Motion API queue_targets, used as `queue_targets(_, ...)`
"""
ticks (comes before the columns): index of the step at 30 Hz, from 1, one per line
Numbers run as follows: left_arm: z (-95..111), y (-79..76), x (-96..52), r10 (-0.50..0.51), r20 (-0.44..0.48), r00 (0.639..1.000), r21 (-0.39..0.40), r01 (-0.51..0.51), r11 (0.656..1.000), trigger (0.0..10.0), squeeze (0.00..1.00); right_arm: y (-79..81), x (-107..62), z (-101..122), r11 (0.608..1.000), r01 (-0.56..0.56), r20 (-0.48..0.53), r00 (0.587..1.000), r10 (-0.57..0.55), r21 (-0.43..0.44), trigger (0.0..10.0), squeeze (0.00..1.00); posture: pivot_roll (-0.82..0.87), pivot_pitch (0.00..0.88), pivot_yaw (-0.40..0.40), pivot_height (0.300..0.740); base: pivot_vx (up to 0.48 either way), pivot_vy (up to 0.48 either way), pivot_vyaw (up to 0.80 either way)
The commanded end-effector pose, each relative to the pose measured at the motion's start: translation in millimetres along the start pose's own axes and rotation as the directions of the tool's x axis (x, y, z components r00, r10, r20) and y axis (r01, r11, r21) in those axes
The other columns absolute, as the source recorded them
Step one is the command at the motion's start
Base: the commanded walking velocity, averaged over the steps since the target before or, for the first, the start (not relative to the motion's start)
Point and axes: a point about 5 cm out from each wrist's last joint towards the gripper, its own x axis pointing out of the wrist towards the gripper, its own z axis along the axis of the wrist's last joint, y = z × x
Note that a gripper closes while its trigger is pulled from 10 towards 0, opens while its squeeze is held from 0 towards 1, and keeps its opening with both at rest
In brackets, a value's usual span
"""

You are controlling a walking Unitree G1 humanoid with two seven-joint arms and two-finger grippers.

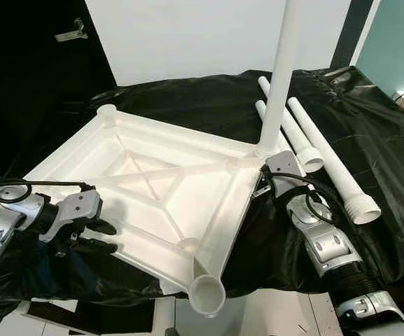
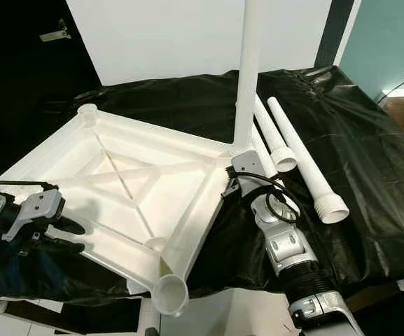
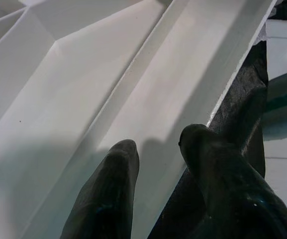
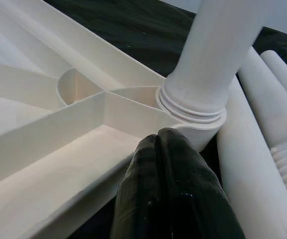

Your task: Building children table

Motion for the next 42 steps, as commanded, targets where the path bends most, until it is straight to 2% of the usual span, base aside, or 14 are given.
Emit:
queue_targets(1, -10.2, -11.7, -0.5, -0.127, -0.042, 0.991, -0.037, 0.125, 0.991, 10.0, 0.25, 1.0, -1.8, -2.1, 1.0, -0.001, -0.011, 1.0, 0.001, 0.012, 10.0, 0.0, -0.13, 0.005, 0.075, 0.74, 0.0, 0.0, 0.0)
queue_targets(6, -14.4, -14.1, -2.4, -0.14, -0.081, 0.987, -0.025, 0.138, 0.99, 10.0, 0.26, -0.2, -2.2, -3.1, 1.0, -0.001, -0.015, 1.0, 0.001, 0.014, 10.0, 0.0, -0.13, 0.003, 0.071, 0.74, 0.0, 0.0, 0.0)
queue_targets(16, -7.3, -13.8, -8.3, -0.111, -0.011, 0.994, -0.016, 0.111, 0.994, 10.0, 0.26, -0.3, -2.0, -6.1, 1.0, -0.003, -0.028, 1.0, 0.003, 0.015, 10.0, 0.0, -0.12, 0.003, 0.069, 0.74, 0.0, 0.0, 0.0)
queue_targets(23, -7.4, -12.0, 25.2, -0.176, 0.004, 0.984, 0.025, 0.176, 0.984, 10.0, 0.23, 0.6, 0.4, -0.9, 1.0, -0.005, -0.016, 1.0, 0.005, 0.018, 10.0, 0.0, -0.12, 0.002, 0.069, 0.74, 0.0, 0.0, 0.0)
queue_targets(24, -5.0, -8.9, 30.0, -0.162, 0.025, 0.986, 0.036, 0.161, 0.986, 10.0, 0.17, 0.1, 0.3, -0.4, 1.0, -0.004, -0.014, 1.0, 0.004, 0.019, 10.0, 0.0, -0.13, 0.002, 0.07, 0.74, 0.0, 0.0, 0.0)
queue_targets(26, -3.3, -6.9, 32.2, -0.151, 0.039, 0.988, 0.042, 0.149, 0.988, 10.0, 0.17, -0.1, 0.3, -0.2, 1.0, -0.003, -0.013, 1.0, 0.003, 0.019, 10.0, 0.0, -0.13, 0.002, 0.071, 0.74, 0.0, 0.0, 0.0)
queue_targets(27, -1.3, -4.1, 36.4, -0.13, 0.054, 0.99, 0.049, 0.127, 0.991, 10.0, 0.04, -0.6, -0.2, -0.3, 1.0, -0.001, -0.013, 1.0, 0.001, 0.02, 10.0, 0.0, -0.13, 0.003, 0.072, 0.74, 0.0, 0.0, 0.0)
queue_targets(28, -0.5, -1.7, 40.9, -0.11, 0.058, 0.992, 0.04, 0.108, 0.993, 10.0, 0.0, -1.1, -0.7, -0.4, 1.0, 0.002, -0.013, 1.0, -0.001, 0.02, 10.0, 0.0, -0.13, 0.003, 0.072, 0.74, 0.0, 0.0, 0.0)
queue_targets(31, -0.4, 0.2, 45.1, -0.093, 0.055, 0.994, 0.026, 0.091, 0.995, 10.0, 0.0, -1.4, -1.2, -0.5, 1.0, 0.005, -0.014, 1.0, -0.004, 0.021, 10.0, 0.0, -0.13, 0.003, 0.073, 0.74, 0.0, 0.0, 0.0)
queue_targets(32, 1.4, 3.2, 54.8, -0.075, 0.092, 0.993, -0.021, 0.077, 0.997, 0.0, 0.0, -2.4, -2.4, 0.7, 1.0, 0.013, -0.011, 1.0, -0.013, 0.025, 10.0, 0.0, -0.14, 0.003, 0.079, 0.74, 0.0, 0.0, 0.0)
queue_targets(35, 3.7, 4.2, 57.9, -0.07, 0.125, 0.99, -0.04, 0.076, 0.996, 0.0, 0.0, -2.9, -2.9, 1.3, 0.999, 0.017, -0.01, 1.0, -0.017, 0.027, 10.0, 0.0, -0.14, 0.003, 0.08, 0.74, 0.0, 0.0, 0.0)
queue_targets(37, 14.1, 16.6, 62.4, 0.034, 0.252, 0.967, -0.093, -0.011, 0.996, 0.0, 0.0, -3.3, -3.4, 1.8, 0.999, 0.021, -0.009, 1.0, -0.021, 0.03, 10.0, 0.0, -0.14, 0.003, 0.081, 0.74, 0.0, 0.0, 0.0)
queue_targets(38, 17.2, 28.1, 65.4, 0.151, 0.286, 0.946, -0.15, -0.111, 0.982, 0.0, 0.0, -3.1, -3.8, 1.5, 0.999, 0.022, -0.009, 1.0, -0.022, 0.03, 10.0, 0.0, -0.14, 0.0, 0.083, 0.74, 0.0, 0.0, 0.0)
queue_targets(42, 18.1, 43.9, 74.6, 0.333, 0.289, 0.897, -0.261, -0.261, 0.929, 0.0, 0.0, -3.1, -4.8, 1.0, 0.999, 0.026, -0.01, 1.0, -0.026, 0.032, 10.0, 0.0, -0.14, 0.0, 0.084, 0.74, 0.0, 0.0, 0.0)
